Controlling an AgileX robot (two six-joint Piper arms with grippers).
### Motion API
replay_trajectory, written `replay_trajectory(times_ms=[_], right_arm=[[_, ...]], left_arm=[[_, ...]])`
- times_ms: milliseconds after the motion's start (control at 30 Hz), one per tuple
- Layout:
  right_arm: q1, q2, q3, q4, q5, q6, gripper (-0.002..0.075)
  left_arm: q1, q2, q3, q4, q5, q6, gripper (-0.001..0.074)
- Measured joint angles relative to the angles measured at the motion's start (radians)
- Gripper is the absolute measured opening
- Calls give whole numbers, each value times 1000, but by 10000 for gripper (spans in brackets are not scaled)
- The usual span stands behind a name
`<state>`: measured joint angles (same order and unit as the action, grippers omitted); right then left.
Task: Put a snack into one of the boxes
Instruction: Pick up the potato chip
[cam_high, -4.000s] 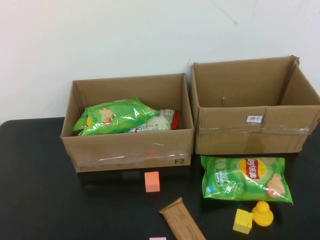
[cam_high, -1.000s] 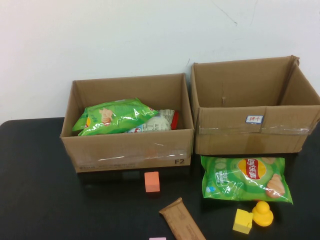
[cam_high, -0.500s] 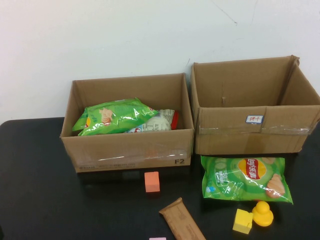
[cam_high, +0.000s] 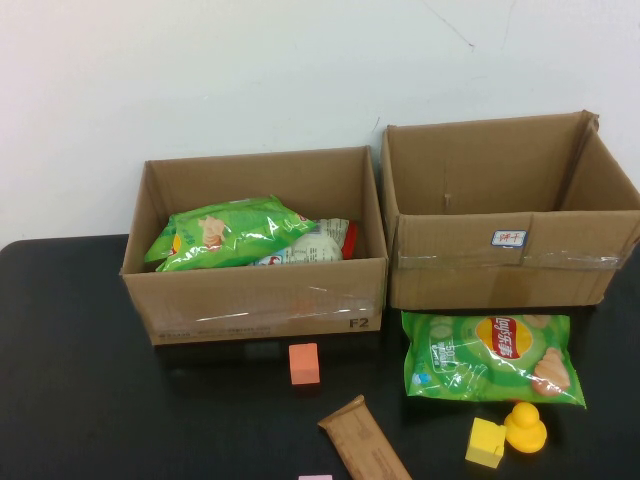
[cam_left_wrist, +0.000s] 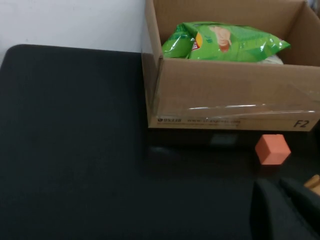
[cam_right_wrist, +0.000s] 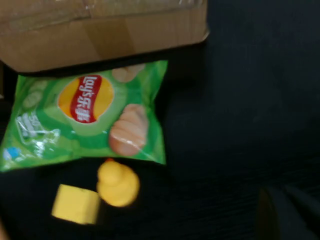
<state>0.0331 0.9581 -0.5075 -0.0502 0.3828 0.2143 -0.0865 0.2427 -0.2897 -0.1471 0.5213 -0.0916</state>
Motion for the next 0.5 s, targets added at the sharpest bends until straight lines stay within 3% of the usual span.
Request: replay_trajectory(times_ms=[233,367,500], right_arm=[[1,283,0,277,-201,-17,12],[31,435,-6,310,-253,-23,46],[82,558,-72,318,-187,-50,117]], left_arm=[[0,1,28,2,-45,2,-1],[0,1,28,2,-49,2,-1],[0,1,28,2,-49,2,-1]])
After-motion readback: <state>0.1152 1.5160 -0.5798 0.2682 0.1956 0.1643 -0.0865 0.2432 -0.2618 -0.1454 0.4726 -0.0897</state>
